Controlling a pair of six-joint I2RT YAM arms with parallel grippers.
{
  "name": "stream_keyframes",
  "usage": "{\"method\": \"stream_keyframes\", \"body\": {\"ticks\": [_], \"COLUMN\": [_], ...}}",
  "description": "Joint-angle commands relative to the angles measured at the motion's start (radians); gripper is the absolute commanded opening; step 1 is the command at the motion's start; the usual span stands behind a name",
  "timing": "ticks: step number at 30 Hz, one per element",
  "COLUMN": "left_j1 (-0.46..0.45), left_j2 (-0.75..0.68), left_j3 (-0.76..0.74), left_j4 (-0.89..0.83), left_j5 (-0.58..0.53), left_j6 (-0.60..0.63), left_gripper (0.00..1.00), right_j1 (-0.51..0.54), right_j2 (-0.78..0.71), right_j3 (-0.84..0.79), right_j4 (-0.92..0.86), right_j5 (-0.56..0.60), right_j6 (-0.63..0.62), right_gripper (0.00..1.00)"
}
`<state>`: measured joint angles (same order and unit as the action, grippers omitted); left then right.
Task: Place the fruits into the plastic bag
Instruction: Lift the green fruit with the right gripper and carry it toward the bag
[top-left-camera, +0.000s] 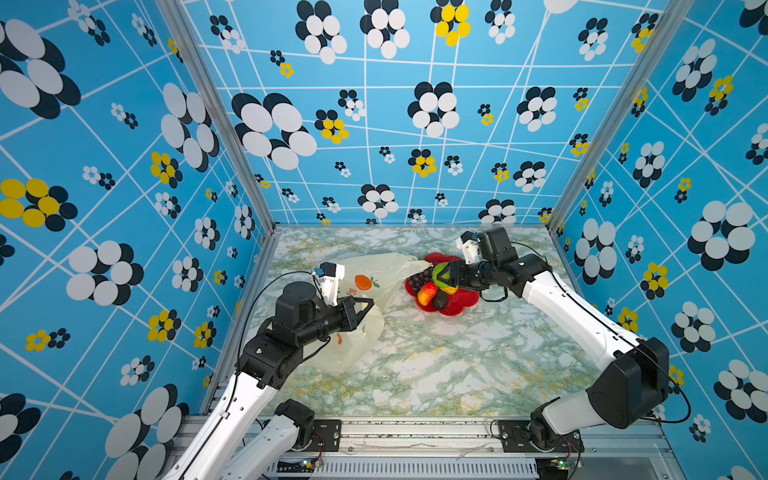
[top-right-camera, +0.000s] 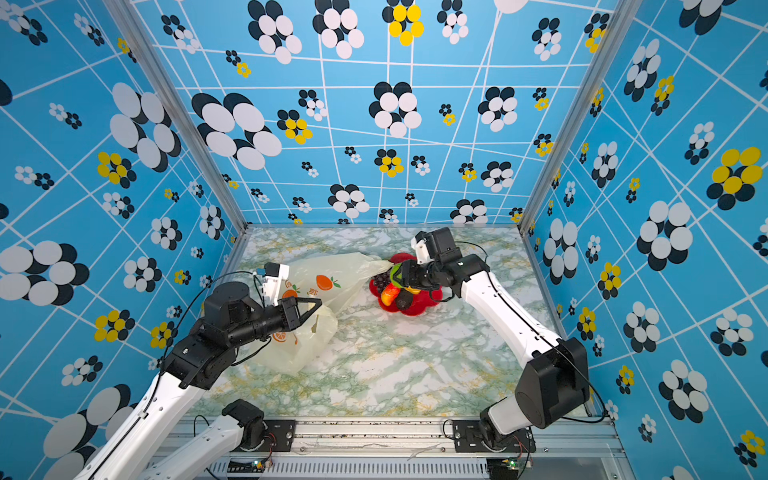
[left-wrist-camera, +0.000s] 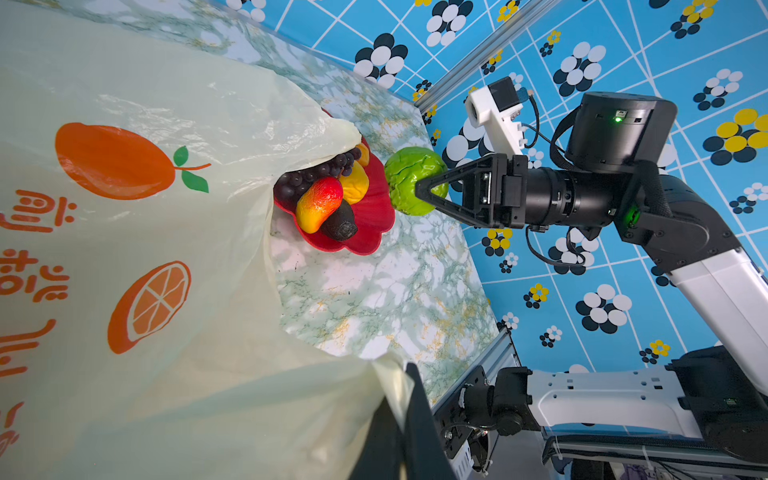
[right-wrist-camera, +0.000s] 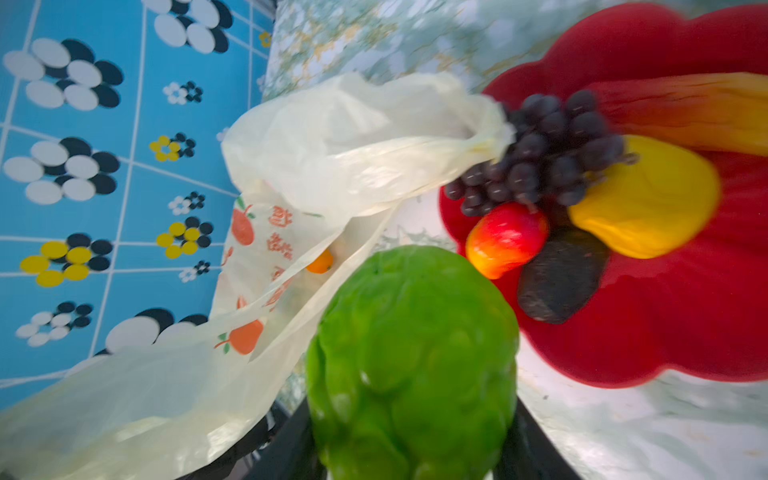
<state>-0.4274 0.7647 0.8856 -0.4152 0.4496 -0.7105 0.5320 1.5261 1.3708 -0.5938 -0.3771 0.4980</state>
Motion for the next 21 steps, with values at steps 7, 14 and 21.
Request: {"method": "stream_keyframes", "body": {"ticks": [7,14,21], "left_j1": [0.000,-0.034,-0.073], "left_j2": [0.009,0.039,0.039], "left_j3": [0.055,0.081,0.075], "left_j4": [0.032,0.043,0.038], "left_j5": [0.048,0.073,0.090], "left_j6": [0.016,0.037,0.058], "left_gripper": [0.00,0.00,0.00], "right_j1": [0.123,0.123,0.120], "right_j2": [0.030,0.144,0.309], "right_j3": [-0.025,0.040,0.261], "right_j4": [0.023,0.014,-0.063], "right_j5": [-0.108,-0.123,-0.105], "right_j6": [0.073,0.044,-0.010], "right_gripper": [0.41,0.41,0.41]}}
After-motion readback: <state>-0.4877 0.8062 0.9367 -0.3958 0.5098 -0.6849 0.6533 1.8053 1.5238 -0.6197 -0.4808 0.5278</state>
